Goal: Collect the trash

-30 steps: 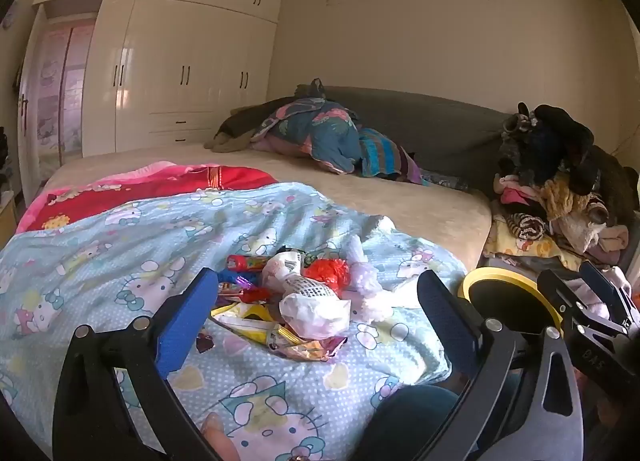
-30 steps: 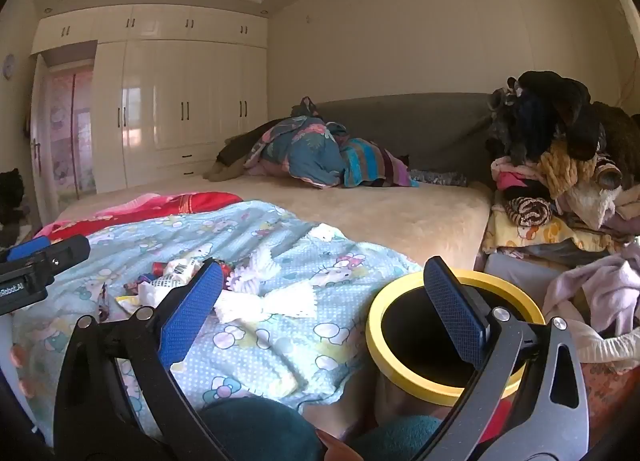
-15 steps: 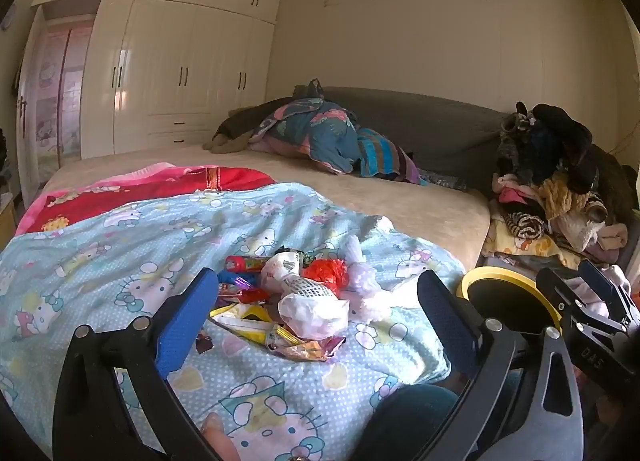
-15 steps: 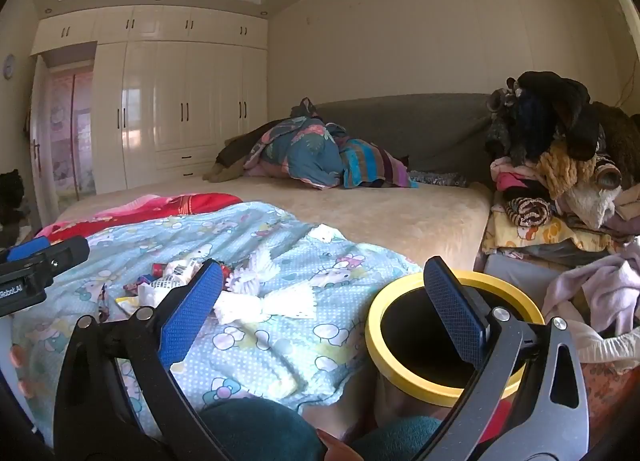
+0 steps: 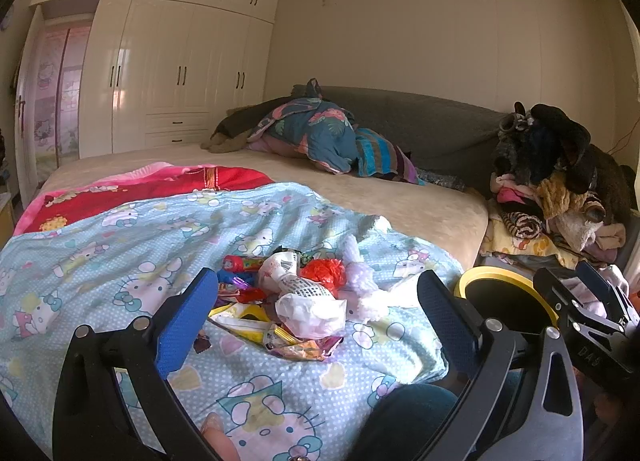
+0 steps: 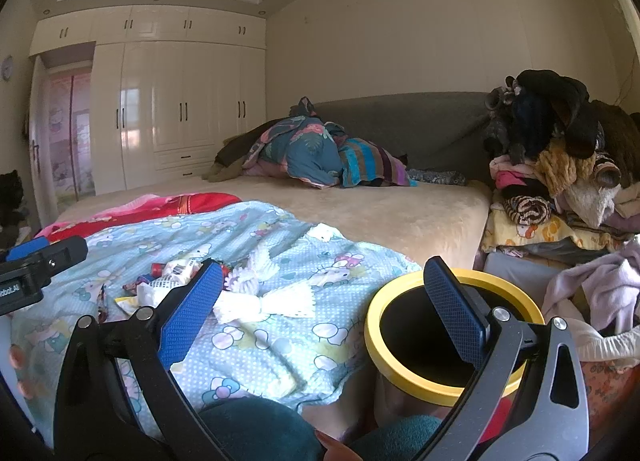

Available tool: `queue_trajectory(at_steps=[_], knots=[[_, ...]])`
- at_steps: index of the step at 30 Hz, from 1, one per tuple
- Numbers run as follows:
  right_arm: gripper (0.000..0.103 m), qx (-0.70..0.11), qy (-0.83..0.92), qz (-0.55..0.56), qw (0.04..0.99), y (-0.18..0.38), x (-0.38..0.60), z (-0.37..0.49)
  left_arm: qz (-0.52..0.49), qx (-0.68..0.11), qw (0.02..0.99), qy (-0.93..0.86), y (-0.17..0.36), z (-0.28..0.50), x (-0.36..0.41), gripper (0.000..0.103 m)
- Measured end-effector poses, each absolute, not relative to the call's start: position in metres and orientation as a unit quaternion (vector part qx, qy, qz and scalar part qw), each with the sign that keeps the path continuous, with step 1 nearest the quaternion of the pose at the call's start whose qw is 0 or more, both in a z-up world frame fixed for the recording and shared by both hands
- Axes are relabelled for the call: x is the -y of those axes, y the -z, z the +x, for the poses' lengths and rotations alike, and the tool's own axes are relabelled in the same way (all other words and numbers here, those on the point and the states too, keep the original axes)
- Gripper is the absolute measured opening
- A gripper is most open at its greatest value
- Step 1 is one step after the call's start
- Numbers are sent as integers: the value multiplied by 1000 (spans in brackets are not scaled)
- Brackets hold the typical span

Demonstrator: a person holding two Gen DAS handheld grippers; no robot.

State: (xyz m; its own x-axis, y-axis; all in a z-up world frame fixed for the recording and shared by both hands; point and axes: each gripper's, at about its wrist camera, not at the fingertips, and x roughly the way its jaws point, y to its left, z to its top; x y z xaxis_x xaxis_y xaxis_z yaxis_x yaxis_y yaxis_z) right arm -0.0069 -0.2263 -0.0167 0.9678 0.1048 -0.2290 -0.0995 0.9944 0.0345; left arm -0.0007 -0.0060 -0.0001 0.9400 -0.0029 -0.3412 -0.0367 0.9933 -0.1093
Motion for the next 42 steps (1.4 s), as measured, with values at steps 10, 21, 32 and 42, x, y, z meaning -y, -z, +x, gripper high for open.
queue_trajectory(at_steps=[10,21,32,42], knots=[[93,-117,-51,12,992,18,227,-6,-57,-174,983,-7,-1,-3,6,97],[93,-116,-51,12,992,20,225,-6,-58,-173,983,-7,-1,-3,6,97],[93,-117,-51,13,992,17,229,-6,-57,-175,983,-7,-1,-3,6,97],[93,-119,-60,13,991,20,227,-2,-63,-186,980,-9,8,2,0,97]])
